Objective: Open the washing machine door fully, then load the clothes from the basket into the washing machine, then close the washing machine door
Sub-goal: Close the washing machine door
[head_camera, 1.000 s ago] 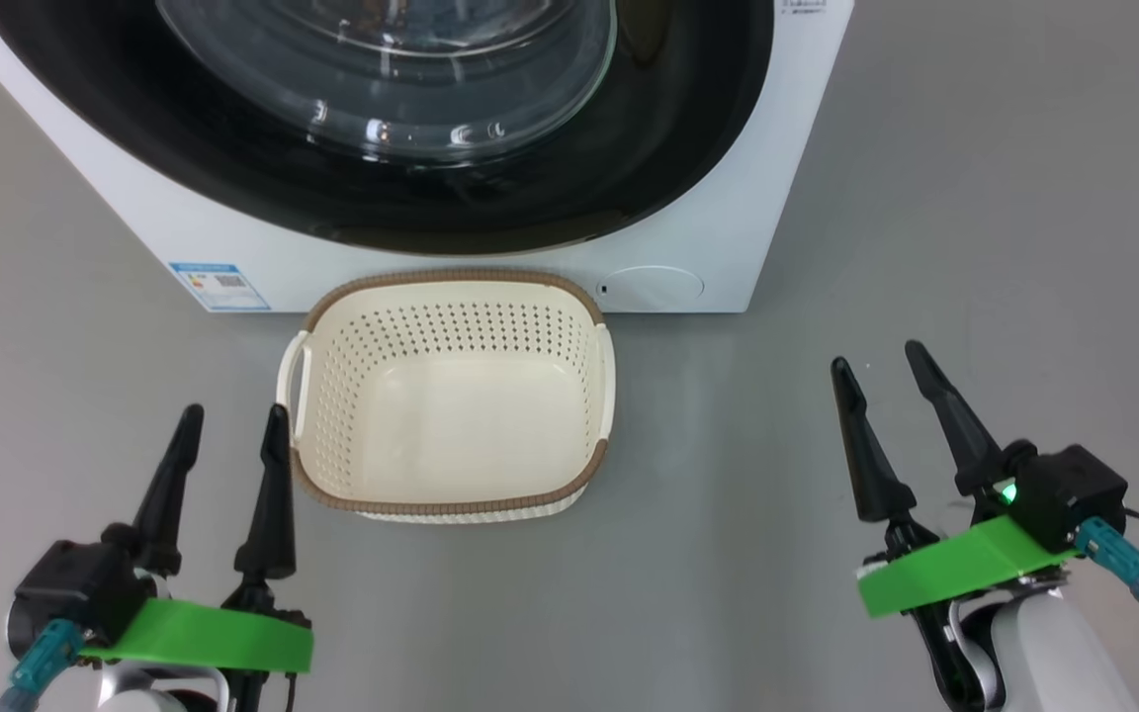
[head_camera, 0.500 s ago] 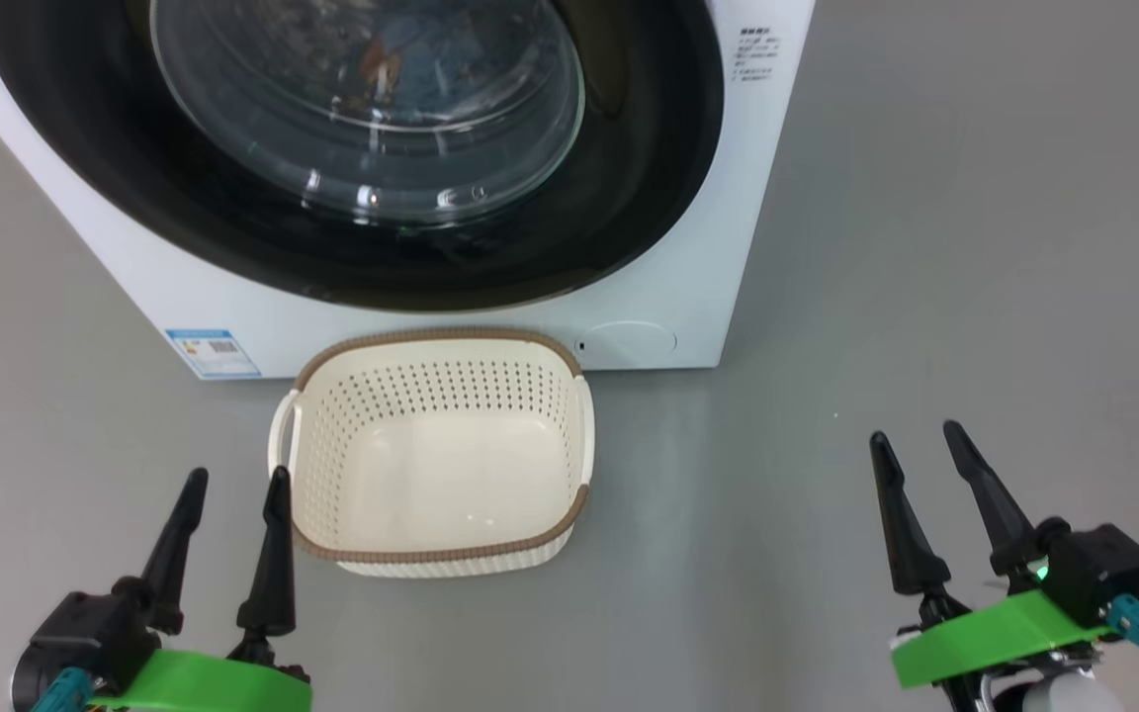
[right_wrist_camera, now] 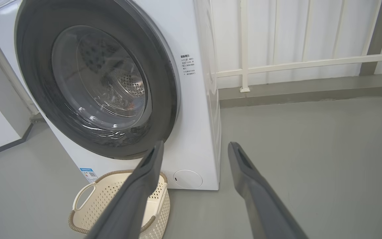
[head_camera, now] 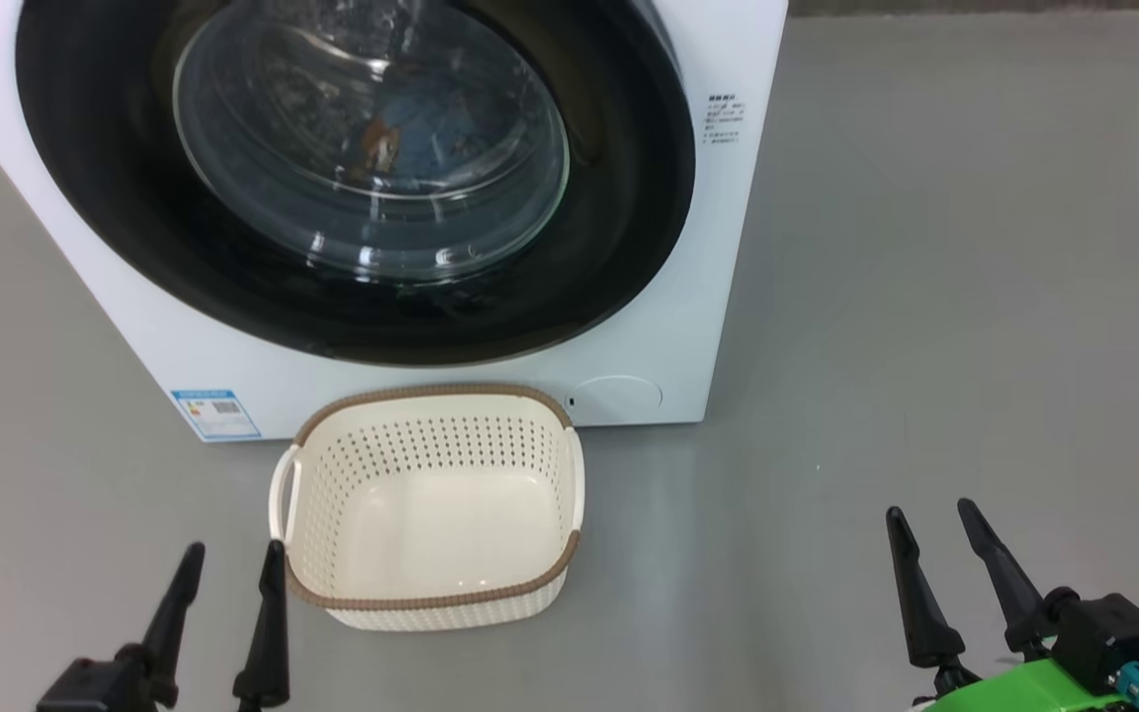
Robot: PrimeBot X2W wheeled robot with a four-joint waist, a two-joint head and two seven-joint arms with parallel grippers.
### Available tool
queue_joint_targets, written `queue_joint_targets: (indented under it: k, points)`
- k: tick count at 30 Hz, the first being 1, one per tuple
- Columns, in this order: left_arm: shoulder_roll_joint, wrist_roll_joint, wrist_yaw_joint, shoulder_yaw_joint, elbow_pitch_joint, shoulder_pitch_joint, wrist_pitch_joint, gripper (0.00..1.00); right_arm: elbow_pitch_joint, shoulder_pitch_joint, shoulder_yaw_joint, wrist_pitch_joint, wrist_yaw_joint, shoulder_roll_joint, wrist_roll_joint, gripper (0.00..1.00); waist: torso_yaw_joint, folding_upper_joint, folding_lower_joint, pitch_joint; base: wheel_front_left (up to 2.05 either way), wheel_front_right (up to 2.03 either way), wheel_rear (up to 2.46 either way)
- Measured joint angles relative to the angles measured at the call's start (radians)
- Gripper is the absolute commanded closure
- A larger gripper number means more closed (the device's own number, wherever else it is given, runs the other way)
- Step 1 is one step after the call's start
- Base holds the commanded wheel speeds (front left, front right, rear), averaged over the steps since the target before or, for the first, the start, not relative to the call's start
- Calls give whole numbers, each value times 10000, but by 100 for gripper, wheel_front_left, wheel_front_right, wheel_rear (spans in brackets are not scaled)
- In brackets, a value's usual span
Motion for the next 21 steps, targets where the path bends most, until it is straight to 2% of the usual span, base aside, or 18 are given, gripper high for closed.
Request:
queue_joint_targets:
  k: [21]
  points:
    - [-17,73,0,-6,90,485,0,0,31,352,-119,25,0,33,-77,0,144,0,0,-554,0,0,0]
